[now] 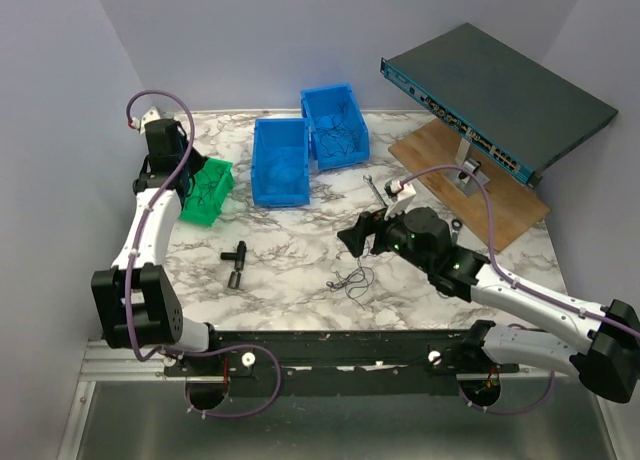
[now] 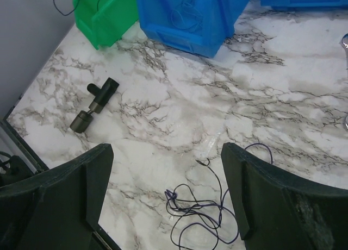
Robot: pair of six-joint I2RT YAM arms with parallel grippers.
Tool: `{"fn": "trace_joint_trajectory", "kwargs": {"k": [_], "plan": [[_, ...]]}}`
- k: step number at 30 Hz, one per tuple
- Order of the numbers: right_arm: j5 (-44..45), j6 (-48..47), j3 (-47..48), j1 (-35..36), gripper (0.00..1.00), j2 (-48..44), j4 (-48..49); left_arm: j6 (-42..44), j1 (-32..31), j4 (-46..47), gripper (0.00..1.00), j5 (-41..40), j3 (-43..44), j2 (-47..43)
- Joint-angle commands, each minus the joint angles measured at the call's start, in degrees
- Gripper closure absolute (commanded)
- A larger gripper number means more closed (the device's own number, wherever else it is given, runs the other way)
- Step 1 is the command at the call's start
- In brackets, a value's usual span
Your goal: Untangle the cables
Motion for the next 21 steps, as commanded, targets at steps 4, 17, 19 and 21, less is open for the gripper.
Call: {"fn": "trace_joint_trajectory", "kwargs": {"k": [4, 17, 19, 21], "plan": [[2.94, -1.38, -4.01, 0.29, 0.11, 0.93, 6.04, -3.21, 1.29, 2.03, 1.0, 5.6, 3.06, 9.9], [1.59, -0.35, -5.4, 0.34, 0.11, 0.97, 8.05, -3.86, 4.84, -4.42, 1.0, 3.64, 14.26, 23.53], [1.65, -0.39, -5.38, 0.27, 0.11, 0.7, 7.86, -3.33, 4.85, -5.75, 1.0, -0.31, 16.81, 25.06], [1.65, -0.3, -5.5, 0.28, 0.11, 0.3, 7.89, -2.92, 4.85, -7.14, 1.0, -1.91, 19.58, 27.54]]}}
